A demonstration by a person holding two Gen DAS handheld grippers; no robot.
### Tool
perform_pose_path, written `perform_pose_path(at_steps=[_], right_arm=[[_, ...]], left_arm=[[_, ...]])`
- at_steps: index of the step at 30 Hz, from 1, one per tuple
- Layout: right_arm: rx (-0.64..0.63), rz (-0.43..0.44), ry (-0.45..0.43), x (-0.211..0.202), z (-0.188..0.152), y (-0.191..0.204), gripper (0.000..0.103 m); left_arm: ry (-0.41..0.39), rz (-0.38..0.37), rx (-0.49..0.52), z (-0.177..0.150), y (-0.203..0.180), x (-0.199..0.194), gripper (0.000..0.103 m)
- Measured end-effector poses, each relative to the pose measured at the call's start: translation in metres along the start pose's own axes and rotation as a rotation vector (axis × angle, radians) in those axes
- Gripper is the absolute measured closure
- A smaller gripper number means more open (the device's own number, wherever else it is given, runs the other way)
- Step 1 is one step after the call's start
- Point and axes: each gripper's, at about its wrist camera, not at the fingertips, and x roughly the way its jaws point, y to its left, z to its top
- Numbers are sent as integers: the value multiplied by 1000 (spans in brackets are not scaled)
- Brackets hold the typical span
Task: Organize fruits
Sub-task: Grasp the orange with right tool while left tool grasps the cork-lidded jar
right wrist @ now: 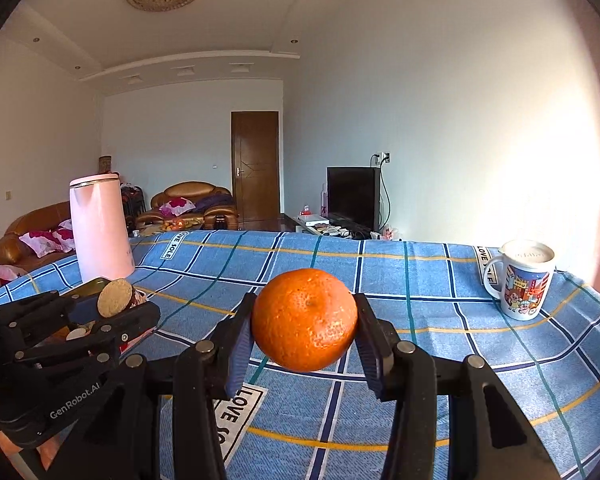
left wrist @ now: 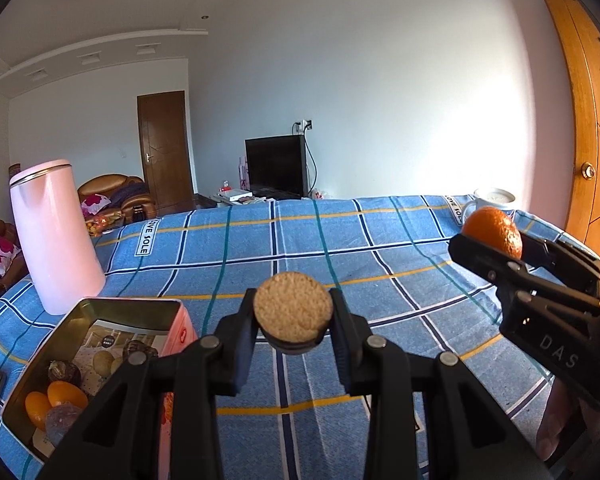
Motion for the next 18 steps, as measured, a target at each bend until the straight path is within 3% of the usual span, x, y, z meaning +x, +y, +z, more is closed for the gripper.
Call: perform_pose_path(at_steps=[11,18], right_arm=[[-18,3,-56,-15,0,11,55],[-7,50,-37,-12,3,30,55]], left_arm=[[1,-6,-18,-4,12,-7,68],[-2,9,-46,-6,31,-19,68]])
